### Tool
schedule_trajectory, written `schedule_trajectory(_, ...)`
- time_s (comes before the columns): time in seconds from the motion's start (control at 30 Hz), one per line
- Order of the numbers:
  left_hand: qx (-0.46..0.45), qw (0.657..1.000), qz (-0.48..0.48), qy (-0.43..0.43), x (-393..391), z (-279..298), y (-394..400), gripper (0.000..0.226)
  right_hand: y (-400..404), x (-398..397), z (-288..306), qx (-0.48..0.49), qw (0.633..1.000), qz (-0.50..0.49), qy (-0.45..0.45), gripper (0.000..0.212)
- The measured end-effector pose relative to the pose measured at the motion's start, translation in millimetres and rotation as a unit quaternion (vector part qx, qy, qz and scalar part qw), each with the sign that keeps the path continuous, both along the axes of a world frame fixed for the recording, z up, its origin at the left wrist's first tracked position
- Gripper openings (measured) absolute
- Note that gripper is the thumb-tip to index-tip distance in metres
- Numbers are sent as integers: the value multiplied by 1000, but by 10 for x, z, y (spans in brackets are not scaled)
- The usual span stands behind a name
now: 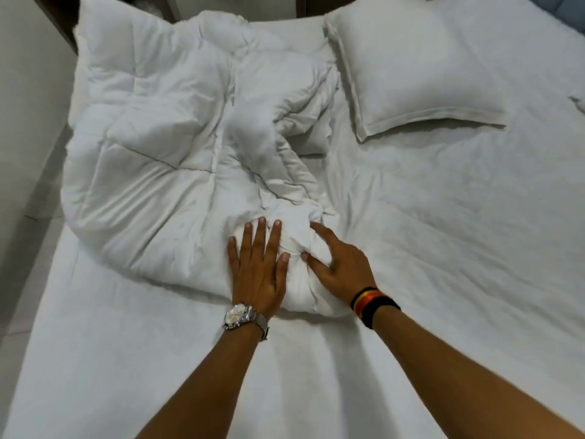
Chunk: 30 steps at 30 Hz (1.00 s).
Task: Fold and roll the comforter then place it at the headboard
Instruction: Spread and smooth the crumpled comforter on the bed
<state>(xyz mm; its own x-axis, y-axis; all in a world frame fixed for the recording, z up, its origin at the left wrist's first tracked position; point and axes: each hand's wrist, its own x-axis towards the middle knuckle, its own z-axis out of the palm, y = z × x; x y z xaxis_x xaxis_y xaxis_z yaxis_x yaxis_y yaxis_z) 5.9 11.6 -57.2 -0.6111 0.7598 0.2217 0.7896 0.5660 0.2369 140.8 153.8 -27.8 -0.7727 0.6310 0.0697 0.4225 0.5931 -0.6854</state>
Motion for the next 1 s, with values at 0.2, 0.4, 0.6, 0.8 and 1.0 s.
schedule_trajectory(0.2,62,992,-92,-58,701,751,-636,57,-1157,1080,719,-172,963,-130,160,49)
schedule_trajectory(0.4,-112,963,-227,-93,1604,723,-1119,57,-1768,2433,528,-241,940,-231,63,53)
schedule_trajectory(0.6,-121,965,-225,-66,1836,249,-1478,58,-2114,2672,116,-19,954,-227,-197,80)
schedule_trajectory(0.8,109,993,16,-53,1099,20,-2278,62,-2287,1690,120,150,975,-50,-155,77)
schedule_trajectory(1.0,207,909,285,-223,-282,-113,-2800,72,-2261,523,-73,165,971,74,-154,80)
